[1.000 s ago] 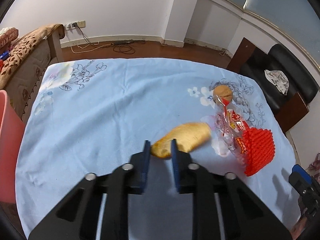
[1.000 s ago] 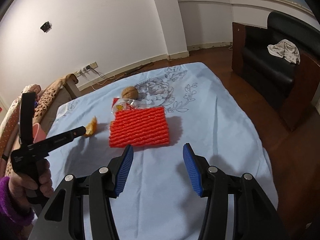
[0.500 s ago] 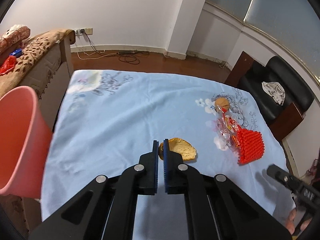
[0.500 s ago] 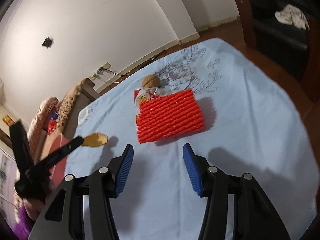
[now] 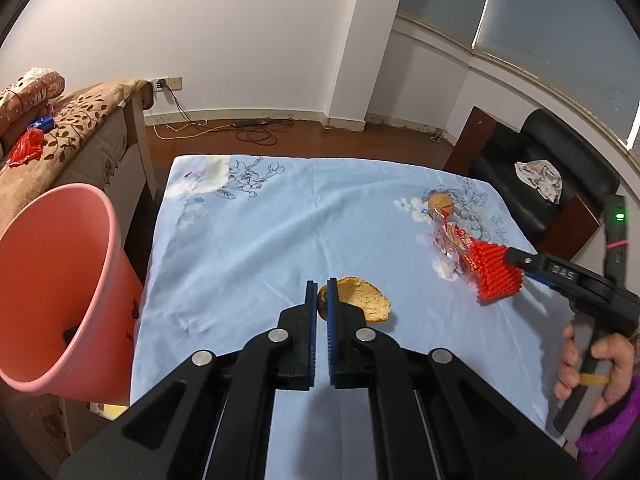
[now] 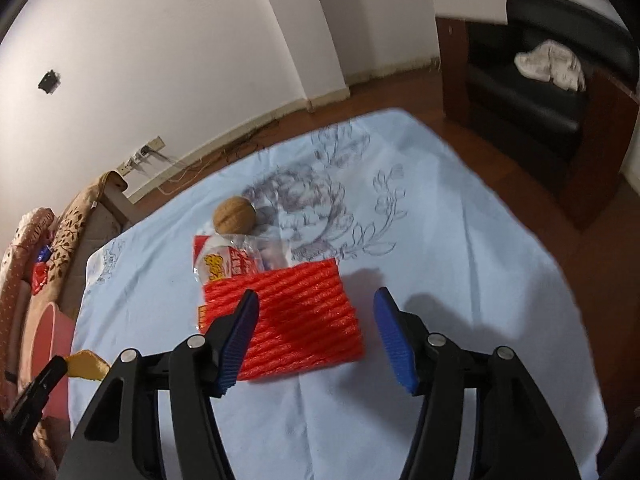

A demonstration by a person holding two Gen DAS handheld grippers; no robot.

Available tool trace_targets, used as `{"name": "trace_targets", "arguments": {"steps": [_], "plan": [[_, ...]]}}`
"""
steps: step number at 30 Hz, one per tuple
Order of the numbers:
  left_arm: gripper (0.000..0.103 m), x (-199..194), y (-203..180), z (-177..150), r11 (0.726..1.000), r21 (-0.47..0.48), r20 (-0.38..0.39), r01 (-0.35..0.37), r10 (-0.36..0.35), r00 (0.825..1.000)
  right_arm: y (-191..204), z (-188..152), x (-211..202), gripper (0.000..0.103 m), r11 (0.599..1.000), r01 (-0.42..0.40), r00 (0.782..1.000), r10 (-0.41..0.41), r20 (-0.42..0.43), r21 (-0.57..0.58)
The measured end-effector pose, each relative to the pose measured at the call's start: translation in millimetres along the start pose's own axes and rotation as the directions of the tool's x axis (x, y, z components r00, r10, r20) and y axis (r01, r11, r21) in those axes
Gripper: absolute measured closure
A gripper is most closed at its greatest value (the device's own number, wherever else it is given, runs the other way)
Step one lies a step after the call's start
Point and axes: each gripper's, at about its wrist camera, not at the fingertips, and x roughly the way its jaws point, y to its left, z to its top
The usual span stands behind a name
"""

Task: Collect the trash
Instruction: 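Close the left tool on the bread slice, then close the right tool on the red foam net while the left tool holds the bread slice, then carry the bread slice and red foam net over the pink bucket with both tools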

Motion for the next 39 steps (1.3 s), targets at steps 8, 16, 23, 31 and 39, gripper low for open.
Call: {"name": "trace_targets", "arguments": {"steps": [8, 16, 23, 31, 39], "plan": [[0.099, -0.3, 7.2, -1.1, 0.999, -0.02, -0.004, 0.029, -0.029, 1.0, 8.2, -15.7, 11.5, 0.09, 0.996, -0.091, 0.993, 0.089, -0.076, -0.01], [0.099, -4.4, 21.1, -0.4, 0.998, -0.05, 0.004, 0.041, -0.04, 0.999, 24.5, -25.0, -20.9, 0.094, 0.995, -0.101, 0.995, 0.101, -0.004, -0.028], [0.099, -12.5, 29.6, 0.7, 0.997, -0.063, 0.026, 0.046, -0.044, 0.999, 47.9, -21.4, -57.2, 0.094, 0.989, -0.129, 0.989, 0.134, 0.066, -0.072], [0.099, -25.4, 43.9, 0.2, 0.996, -0.087, 0.05, 0.034, -0.03, 0.998, 81.5, -23.0, -75.7, 0.094, 0.979, -0.158, 0.982, 0.17, 0.086, -0.128], [0.099, -43.1, 66.1, 1.1, 0.992, -0.124, 0.08, 0.026, -0.016, 0.997, 117.5, -25.6, -77.4, 0.094, 0.963, -0.207, 0.973, 0.221, 0.07, -0.172]]}}
